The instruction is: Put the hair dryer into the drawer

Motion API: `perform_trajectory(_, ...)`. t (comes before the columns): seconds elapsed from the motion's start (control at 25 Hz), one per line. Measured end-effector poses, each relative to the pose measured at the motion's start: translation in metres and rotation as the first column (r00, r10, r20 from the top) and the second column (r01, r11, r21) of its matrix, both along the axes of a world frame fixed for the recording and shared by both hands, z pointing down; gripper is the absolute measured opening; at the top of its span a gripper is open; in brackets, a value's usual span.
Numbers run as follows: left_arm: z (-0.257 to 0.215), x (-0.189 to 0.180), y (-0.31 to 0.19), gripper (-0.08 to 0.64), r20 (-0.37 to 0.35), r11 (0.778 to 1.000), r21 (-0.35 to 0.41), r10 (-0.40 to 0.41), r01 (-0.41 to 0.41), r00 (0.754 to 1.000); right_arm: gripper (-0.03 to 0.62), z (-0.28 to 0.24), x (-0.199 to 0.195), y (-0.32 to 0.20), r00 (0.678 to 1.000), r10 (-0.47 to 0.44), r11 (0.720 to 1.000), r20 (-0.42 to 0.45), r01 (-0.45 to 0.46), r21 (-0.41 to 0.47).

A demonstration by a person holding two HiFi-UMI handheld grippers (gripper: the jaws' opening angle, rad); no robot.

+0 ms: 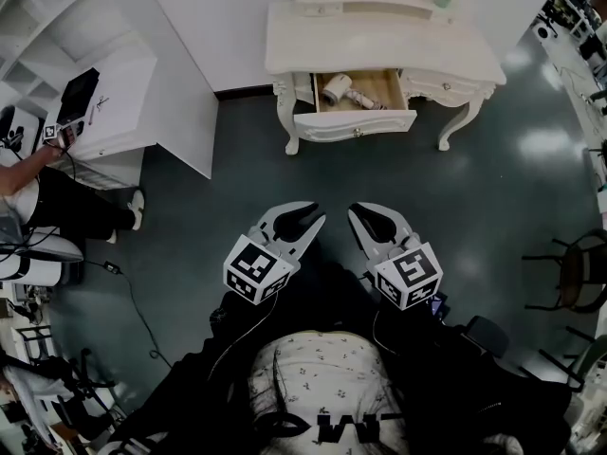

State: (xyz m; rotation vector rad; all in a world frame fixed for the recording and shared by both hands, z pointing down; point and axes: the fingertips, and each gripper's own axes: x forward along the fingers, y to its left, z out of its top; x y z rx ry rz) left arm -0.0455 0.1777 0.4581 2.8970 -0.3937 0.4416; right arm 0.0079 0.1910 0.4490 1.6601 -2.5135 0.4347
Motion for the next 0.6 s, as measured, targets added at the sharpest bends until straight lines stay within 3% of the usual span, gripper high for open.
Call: perform_trajectory(0.6,-0.0025,0.0083,-0.001,0.054,0.005,1.0,0.003,-0.001,0.001,1.0,0.032,0.0012,0.0091,-0.0035,1.0,-0.004,1.0,-0.004,0.004,-0.005)
